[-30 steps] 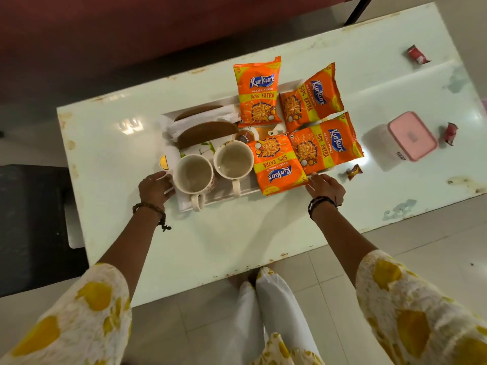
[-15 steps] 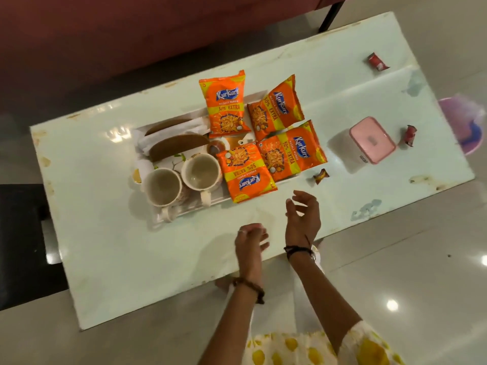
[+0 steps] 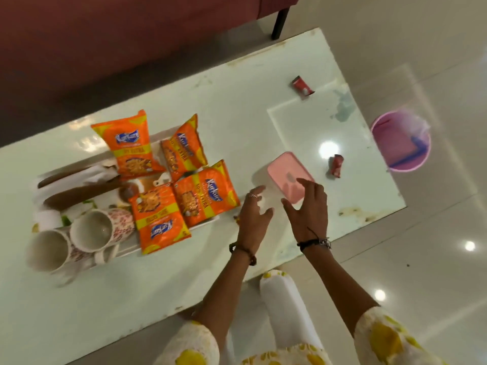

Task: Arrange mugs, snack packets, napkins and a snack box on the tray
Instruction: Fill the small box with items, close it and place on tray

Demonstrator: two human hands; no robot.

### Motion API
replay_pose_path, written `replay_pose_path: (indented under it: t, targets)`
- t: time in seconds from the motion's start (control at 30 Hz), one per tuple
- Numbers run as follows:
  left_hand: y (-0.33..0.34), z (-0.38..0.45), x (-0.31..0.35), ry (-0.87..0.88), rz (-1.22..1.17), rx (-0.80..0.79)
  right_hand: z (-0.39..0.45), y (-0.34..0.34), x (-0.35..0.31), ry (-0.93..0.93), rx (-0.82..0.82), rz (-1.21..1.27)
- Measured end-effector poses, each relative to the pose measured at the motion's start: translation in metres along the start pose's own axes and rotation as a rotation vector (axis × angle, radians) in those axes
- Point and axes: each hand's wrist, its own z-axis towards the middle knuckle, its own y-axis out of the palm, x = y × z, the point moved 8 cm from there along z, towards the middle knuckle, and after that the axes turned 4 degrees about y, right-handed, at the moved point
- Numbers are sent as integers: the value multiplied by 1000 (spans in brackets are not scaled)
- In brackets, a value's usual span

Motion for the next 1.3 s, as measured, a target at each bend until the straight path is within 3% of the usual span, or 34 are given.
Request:
replay_pose_path:
  t: [0.1, 0.27, 0.4, 0.5, 0.57, 0.67, 0.93, 1.3]
  targets:
    - [12, 35, 4, 41, 79, -41, 36, 6, -4, -97, -83, -187]
    - [16, 62, -3, -107, -201, 18, 59, 20, -6, -125, -166, -310]
    - [24, 49, 3, -252, -627, 59, 59, 0, -5, -44, -224, -10]
    - [46, 34, 24, -318, -941, -92, 45, -18, -13, -15, -299, 204]
    - [54, 25, 42, -296, -1100, -163, 34, -33, -25, -93, -294, 188]
    - [57, 13, 57, -230, -1109, -147, 18, -51, -44, -188, -278, 123]
    - [28, 1, 82, -97, -1015, 127, -7, -71, -83, -318, -269, 86]
    - [22, 0, 79, -58, -938, 121, -15, -64, -81, -375, -274, 97]
